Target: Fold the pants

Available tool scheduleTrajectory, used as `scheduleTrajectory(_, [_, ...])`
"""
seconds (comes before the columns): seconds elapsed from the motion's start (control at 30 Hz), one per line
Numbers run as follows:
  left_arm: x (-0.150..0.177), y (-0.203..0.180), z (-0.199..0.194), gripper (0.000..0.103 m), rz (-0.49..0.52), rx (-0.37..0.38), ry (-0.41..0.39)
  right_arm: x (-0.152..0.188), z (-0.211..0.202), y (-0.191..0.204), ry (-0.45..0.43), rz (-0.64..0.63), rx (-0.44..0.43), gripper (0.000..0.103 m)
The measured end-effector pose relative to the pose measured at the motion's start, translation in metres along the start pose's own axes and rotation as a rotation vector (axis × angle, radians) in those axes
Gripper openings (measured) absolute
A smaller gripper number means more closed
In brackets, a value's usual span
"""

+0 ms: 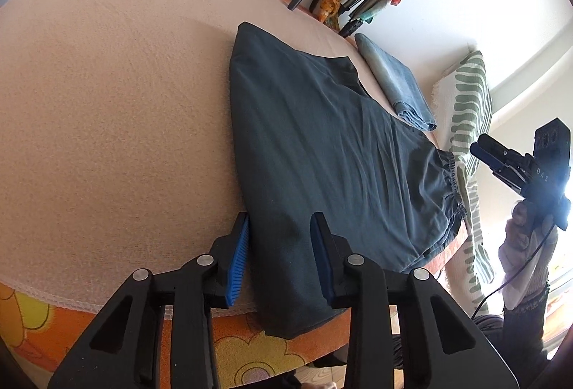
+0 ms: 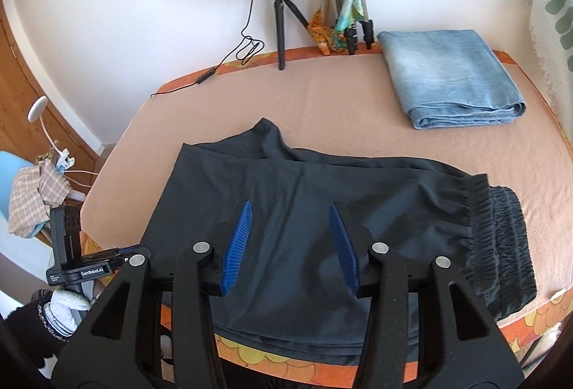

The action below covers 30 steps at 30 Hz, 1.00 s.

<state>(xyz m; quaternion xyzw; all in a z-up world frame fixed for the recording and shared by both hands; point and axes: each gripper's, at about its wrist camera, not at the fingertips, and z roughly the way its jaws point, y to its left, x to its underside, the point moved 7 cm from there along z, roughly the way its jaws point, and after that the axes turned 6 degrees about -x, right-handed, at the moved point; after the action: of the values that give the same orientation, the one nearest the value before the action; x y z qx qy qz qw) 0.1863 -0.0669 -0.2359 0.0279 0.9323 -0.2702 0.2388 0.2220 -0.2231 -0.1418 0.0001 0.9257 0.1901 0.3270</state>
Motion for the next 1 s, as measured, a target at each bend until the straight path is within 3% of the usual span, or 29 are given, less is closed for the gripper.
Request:
scheduleTrajectory(0.27, [-0.001,-0.005,-0.005,0.013,0.013,0.042,-0.03,-0.014,0.061,0.062,0.094,-0.044,-0.097,0.049])
scheduleTrajectory(0.57, [-0.001,-0.025,-0.005,0.012,0.066,0.066,-0.057,-0.022,0.143,0.131,0.259,-0.106,-0.151,0.049])
scheduleTrajectory(0.8, [-0.001,-0.03,-0.005,0.012,0.078,0.078,-0.07,-0.019,0.198,0.162,0.362,-0.144,-0.108,0.049])
scheduleTrajectory(1.0, [0.001,-0.033,-0.008,0.012,0.096,0.08,-0.077,-0.011,0.226,0.171,0.435,-0.221,0.005,0.049])
